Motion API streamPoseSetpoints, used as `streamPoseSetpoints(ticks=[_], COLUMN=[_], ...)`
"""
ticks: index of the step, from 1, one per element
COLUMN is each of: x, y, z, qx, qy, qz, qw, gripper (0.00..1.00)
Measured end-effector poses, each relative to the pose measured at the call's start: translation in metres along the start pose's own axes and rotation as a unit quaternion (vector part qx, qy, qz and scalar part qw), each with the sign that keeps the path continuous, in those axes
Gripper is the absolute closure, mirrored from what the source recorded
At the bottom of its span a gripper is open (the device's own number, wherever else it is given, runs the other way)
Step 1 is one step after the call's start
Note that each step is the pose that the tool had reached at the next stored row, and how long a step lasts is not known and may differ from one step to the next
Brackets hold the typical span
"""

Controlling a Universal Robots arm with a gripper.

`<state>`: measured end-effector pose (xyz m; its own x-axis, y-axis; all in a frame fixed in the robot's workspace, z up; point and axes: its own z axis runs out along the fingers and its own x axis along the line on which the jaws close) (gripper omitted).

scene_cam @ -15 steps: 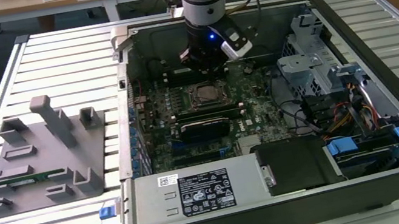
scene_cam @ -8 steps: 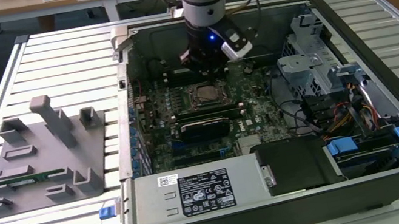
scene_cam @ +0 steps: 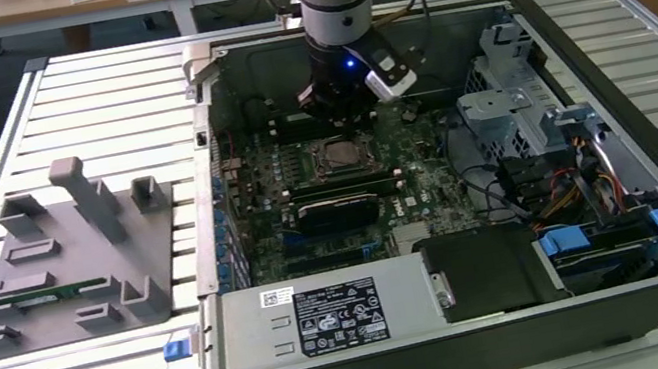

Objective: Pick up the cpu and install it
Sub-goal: 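Install the first cpu locking lever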

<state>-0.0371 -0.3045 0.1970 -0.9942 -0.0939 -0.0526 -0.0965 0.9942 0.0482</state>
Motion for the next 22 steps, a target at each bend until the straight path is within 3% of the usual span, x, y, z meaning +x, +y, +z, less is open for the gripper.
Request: streamPoseSetpoints(ticks=[5, 11, 14, 18, 22], x=[-0.0003, -0.0001, -0.0005, -0.0008, -0.0012], y=[0.0002, -0.0004, -0.0004, -0.0002, 0.0003], z=[-0.0025, 0.0009, 0.0023, 0.0001, -0.0088], qx=[0.0002, 0.0143, 0.0192, 0.0186, 0.0183], qy=[0.0000, 0.0020, 0.0026, 0.0022, 0.0023], qz=[0.000, -0.001, -0.001, -0.001, -0.001], qw=[1.0000, 0.9999, 0.9998, 0.9998, 0.9998], gripper=[0.89, 0.89, 0.89, 0.89, 0.89])
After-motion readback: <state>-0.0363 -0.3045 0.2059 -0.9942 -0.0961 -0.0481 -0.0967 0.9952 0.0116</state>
